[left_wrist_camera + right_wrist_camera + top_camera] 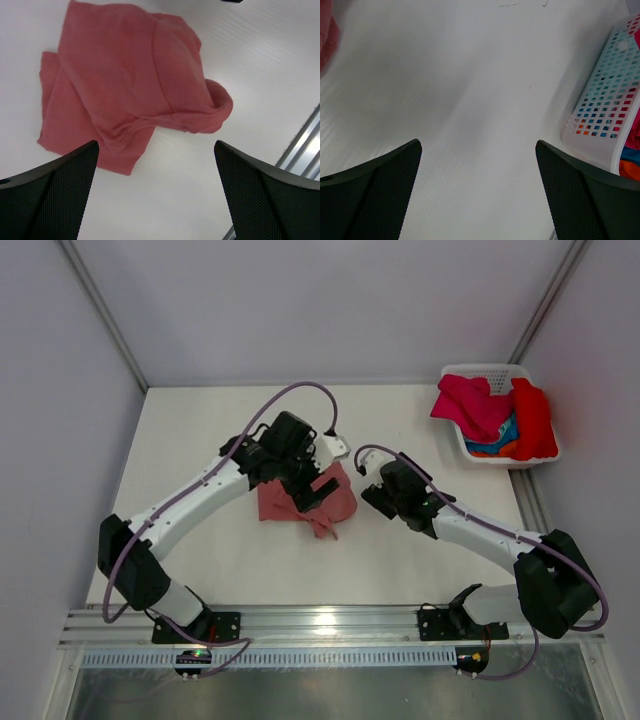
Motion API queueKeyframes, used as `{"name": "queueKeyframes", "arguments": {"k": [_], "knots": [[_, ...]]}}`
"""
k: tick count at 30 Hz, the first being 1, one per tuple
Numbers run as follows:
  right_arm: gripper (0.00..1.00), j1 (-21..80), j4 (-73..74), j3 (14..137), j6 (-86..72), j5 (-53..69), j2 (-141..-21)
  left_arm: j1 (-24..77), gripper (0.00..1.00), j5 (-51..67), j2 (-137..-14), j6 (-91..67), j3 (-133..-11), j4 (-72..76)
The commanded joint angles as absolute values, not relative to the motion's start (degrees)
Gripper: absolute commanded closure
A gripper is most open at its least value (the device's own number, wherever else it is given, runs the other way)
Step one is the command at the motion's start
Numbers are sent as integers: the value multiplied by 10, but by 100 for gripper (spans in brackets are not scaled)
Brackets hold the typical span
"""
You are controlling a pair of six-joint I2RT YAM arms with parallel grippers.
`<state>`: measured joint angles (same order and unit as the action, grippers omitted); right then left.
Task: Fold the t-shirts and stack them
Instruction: Move the tshirt to the center of the board
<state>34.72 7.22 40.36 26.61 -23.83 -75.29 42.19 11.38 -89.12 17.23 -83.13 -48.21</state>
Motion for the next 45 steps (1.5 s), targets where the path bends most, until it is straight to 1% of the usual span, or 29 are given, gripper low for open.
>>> {"name": "queueKeyframes", "arguments": {"k": [1,3,7,10,11,15,16,17,19,24,27,32,39,45], "knots": [[1,350,47,425,265,-243,-745,385,1,59,-825,168,-795,-460],[1,350,48,425,265,-240,-745,365,1,59,-804,163,-762,-455],[1,350,54,426,262,-229,-744,356,1,47,-794,170,-706,-435],[0,350,65,423,261,-184,-725,352,1,46,-802,163,-668,-403],[1,350,75,419,262,-149,-716,349,1,47,-805,157,-656,-384],[2,356,107,428,255,-72,-679,324,1,32,-819,132,-657,-367],[4,362,119,434,256,-58,-679,318,1,18,-820,128,-658,-363],[5,365,138,447,256,-44,-679,313,1,-18,-819,123,-658,-359],[6,371,148,460,252,-9,-686,286,1,-36,-816,99,-662,-344],[9,417,180,490,254,43,-710,187,1,-14,-791,45,-669,-333],[9,448,186,488,258,68,-722,158,1,-8,-779,45,-668,-337],[9,460,195,488,248,107,-753,142,1,16,-765,34,-655,-336],[10,475,194,491,243,137,-763,124,1,29,-767,30,-648,-328],[10,496,189,500,241,127,-778,118,1,33,-771,30,-642,-325]]}}
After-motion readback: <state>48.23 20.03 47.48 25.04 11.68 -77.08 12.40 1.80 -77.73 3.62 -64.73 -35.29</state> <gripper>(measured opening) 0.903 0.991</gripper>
